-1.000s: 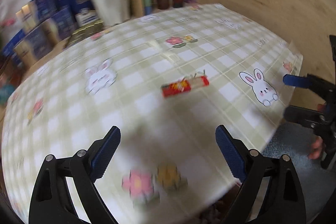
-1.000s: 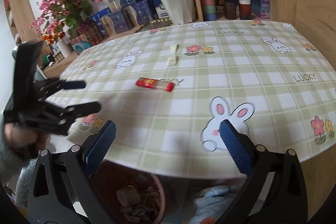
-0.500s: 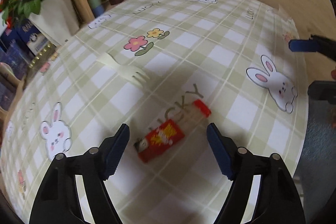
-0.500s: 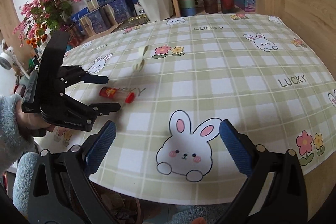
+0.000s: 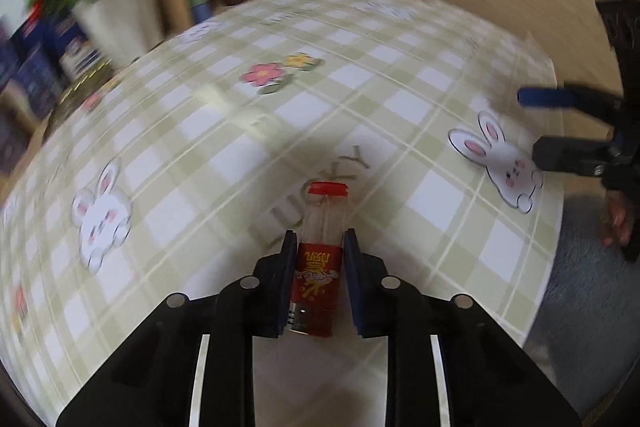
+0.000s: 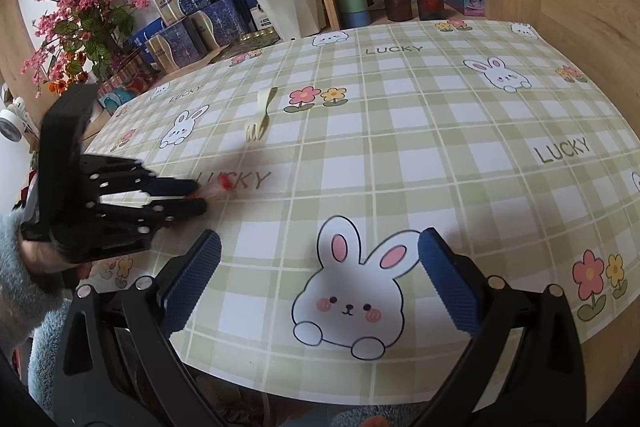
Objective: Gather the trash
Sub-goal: 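Lift the red tube with the left gripper while the right gripper grasps the white plastic fork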
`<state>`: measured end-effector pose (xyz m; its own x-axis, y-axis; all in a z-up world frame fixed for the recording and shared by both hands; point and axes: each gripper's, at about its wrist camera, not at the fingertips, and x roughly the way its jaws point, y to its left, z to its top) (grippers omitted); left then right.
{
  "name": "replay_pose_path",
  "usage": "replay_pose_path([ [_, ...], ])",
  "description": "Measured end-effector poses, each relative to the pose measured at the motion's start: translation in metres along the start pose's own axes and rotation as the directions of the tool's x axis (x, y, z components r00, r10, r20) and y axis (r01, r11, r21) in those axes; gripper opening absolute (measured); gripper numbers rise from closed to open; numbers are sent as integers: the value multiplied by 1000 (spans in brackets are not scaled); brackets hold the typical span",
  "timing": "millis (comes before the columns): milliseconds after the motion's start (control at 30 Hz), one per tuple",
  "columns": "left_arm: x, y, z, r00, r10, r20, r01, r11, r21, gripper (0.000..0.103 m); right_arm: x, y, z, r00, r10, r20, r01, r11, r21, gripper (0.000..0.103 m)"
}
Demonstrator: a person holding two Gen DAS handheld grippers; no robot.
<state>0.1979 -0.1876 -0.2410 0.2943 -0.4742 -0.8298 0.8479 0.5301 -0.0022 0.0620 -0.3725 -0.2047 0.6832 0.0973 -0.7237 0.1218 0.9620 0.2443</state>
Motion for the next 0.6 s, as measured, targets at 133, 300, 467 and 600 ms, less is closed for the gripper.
replay_pose_path([
  [133, -35, 32, -17, 997, 14, 73, 1, 977, -213, 23, 8, 10, 12, 1000, -2, -8, 1, 999, -34, 97],
  [300, -76, 64, -41, 984, 93, 150, -26, 917, -399, 23, 36, 35, 43, 1000, -16, -18, 14, 992, -126, 97],
  [467, -101, 81, -64, 974, 135, 182, -27, 868, -496, 23, 79, 57, 79, 998, 16, -57, -26, 984, -179, 74],
  [600, -113, 88, -78, 969, 153, 196, -27, 850, -526, 23, 119, 70, 96, 990, 38, -134, -61, 984, -165, 62],
])
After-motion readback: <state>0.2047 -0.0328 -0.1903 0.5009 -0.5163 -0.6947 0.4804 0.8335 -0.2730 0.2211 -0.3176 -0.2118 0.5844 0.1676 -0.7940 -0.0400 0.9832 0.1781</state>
